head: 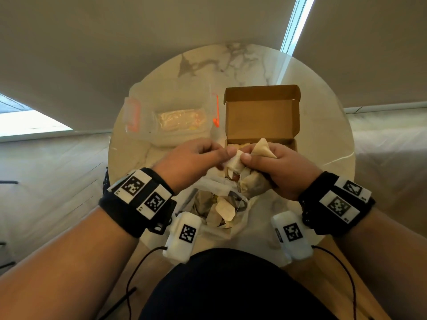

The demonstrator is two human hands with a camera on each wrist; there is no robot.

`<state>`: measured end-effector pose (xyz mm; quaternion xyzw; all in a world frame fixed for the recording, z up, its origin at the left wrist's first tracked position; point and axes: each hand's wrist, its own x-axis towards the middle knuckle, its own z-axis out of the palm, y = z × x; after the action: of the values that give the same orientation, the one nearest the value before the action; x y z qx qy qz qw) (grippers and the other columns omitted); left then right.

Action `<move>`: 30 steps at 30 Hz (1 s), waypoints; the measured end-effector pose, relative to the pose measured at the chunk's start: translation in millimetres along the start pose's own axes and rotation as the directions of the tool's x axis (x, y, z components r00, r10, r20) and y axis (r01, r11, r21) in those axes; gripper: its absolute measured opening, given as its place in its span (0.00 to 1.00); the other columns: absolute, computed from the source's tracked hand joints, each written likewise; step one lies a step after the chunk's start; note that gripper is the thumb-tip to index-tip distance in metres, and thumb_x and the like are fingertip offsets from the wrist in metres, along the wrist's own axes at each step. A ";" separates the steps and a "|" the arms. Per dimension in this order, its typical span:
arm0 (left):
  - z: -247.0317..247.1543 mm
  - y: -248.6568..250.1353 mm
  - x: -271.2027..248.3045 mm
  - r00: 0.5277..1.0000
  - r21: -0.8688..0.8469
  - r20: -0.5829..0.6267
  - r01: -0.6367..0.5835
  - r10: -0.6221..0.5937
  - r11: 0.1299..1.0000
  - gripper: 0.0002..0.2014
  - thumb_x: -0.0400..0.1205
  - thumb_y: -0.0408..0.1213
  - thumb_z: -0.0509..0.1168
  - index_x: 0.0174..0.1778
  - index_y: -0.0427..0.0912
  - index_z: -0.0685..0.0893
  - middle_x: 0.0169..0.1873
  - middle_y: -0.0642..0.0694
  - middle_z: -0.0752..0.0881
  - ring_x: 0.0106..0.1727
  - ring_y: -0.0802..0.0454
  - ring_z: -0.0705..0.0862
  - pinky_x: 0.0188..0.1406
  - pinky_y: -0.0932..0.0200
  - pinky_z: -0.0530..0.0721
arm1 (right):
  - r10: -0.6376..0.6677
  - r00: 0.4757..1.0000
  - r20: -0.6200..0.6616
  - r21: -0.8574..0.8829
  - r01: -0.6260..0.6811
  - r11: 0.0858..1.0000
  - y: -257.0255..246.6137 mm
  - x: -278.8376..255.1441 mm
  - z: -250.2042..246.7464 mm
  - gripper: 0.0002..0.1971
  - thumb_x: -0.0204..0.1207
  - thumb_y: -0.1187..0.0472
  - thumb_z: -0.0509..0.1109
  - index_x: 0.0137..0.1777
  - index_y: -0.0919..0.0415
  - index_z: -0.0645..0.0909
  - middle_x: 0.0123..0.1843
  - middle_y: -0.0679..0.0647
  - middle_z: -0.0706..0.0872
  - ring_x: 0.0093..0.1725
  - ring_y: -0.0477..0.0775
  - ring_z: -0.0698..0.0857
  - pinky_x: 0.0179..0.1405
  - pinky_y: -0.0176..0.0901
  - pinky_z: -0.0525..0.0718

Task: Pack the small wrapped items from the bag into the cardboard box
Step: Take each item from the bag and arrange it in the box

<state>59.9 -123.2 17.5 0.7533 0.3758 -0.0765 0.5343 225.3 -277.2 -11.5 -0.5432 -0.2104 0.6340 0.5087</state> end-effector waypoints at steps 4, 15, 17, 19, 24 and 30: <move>-1.3 -0.8 -6.6 0.994 0.003 0.063 -0.094 0.094 0.996 0.11 0.80 0.56 0.76 0.45 0.52 0.92 0.34 0.54 0.90 0.36 0.60 0.84 0.43 0.51 0.80 | 0.024 0.999 0.035 -0.101 -0.020 0.995 4.7 1.4 -2.0 0.16 0.82 0.55 0.72 0.63 0.65 0.86 0.52 0.61 0.92 0.50 0.57 0.91 0.52 0.50 0.89; -16.5 14.0 -16.0 0.986 -0.597 -0.083 -0.165 0.143 0.785 0.14 0.76 0.33 0.67 0.56 0.32 0.85 0.47 0.36 0.90 0.46 0.41 0.91 0.47 0.49 0.92 | -0.006 0.999 -0.049 -0.403 -0.015 0.915 3.8 -5.8 -0.4 0.08 0.86 0.61 0.70 0.56 0.51 0.92 0.53 0.51 0.92 0.51 0.51 0.91 0.49 0.40 0.93; -19.9 19.5 -20.0 0.982 -0.641 -0.088 -0.182 0.165 0.746 0.12 0.76 0.31 0.67 0.55 0.33 0.83 0.46 0.35 0.90 0.45 0.39 0.92 0.47 0.48 0.93 | -0.039 0.993 -0.113 -0.379 -0.007 0.926 1.3 -6.8 -4.0 0.09 0.86 0.59 0.71 0.56 0.46 0.92 0.50 0.49 0.93 0.51 0.53 0.91 0.51 0.44 0.94; -23.7 25.8 -23.5 0.976 -0.641 -0.079 -0.207 0.204 0.739 0.08 0.77 0.30 0.66 0.51 0.34 0.82 0.42 0.37 0.90 0.43 0.39 0.92 0.46 0.48 0.93 | -0.066 0.992 -0.107 -0.316 0.029 0.948 -4.3 -8.9 -4.5 0.11 0.86 0.59 0.72 0.61 0.41 0.90 0.51 0.52 0.93 0.51 0.56 0.91 0.52 0.49 0.94; -27.1 38.3 -25.1 0.958 -0.550 -0.061 -0.268 0.281 0.791 0.07 0.80 0.31 0.66 0.53 0.37 0.84 0.47 0.36 0.93 0.46 0.35 0.93 0.50 0.41 0.93 | -0.184 0.981 0.054 -0.238 0.192 0.952 -23.6 -7.9 10.0 0.26 0.86 0.63 0.70 0.75 0.32 0.77 0.57 0.49 0.91 0.54 0.51 0.92 0.54 0.43 0.91; -27.5 42.8 -21.9 0.959 -0.518 -0.106 -0.278 0.262 0.809 0.07 0.82 0.34 0.67 0.54 0.40 0.86 0.43 0.41 0.93 0.44 0.40 0.93 0.46 0.48 0.93 | -0.049 0.982 0.182 -0.542 0.142 0.828 -15.0 8.5 28.9 0.07 0.85 0.54 0.73 0.59 0.41 0.89 0.52 0.42 0.91 0.53 0.41 0.90 0.55 0.41 0.88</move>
<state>64.3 -116.3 72.3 0.6239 0.2790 0.1173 0.7205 206.3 -255.7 6.1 -0.6028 -0.4517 0.5615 0.3426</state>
